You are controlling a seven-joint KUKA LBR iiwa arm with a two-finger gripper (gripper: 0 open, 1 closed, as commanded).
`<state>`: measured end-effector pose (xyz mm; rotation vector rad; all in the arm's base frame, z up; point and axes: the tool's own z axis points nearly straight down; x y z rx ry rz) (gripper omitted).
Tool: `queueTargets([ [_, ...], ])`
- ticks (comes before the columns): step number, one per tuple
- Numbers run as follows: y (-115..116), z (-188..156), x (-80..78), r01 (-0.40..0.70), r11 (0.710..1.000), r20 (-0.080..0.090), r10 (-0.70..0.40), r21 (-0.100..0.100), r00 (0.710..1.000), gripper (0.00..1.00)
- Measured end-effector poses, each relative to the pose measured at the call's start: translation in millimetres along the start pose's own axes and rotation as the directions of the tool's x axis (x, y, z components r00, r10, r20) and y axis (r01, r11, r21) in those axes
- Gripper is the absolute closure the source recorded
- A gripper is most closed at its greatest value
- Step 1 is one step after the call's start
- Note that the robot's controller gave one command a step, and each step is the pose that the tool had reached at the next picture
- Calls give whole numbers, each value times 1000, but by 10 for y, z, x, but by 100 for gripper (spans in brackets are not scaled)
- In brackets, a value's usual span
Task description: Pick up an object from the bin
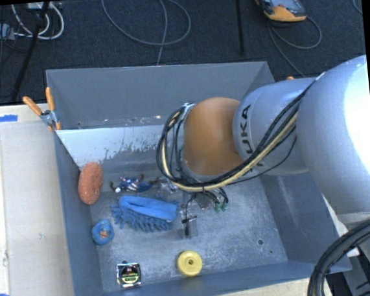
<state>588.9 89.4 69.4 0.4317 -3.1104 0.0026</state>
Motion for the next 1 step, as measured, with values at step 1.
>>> queueTargets([
  [1, 545, -1, 43, 25, 1000, 0, -25, -2, 1000, 100],
])
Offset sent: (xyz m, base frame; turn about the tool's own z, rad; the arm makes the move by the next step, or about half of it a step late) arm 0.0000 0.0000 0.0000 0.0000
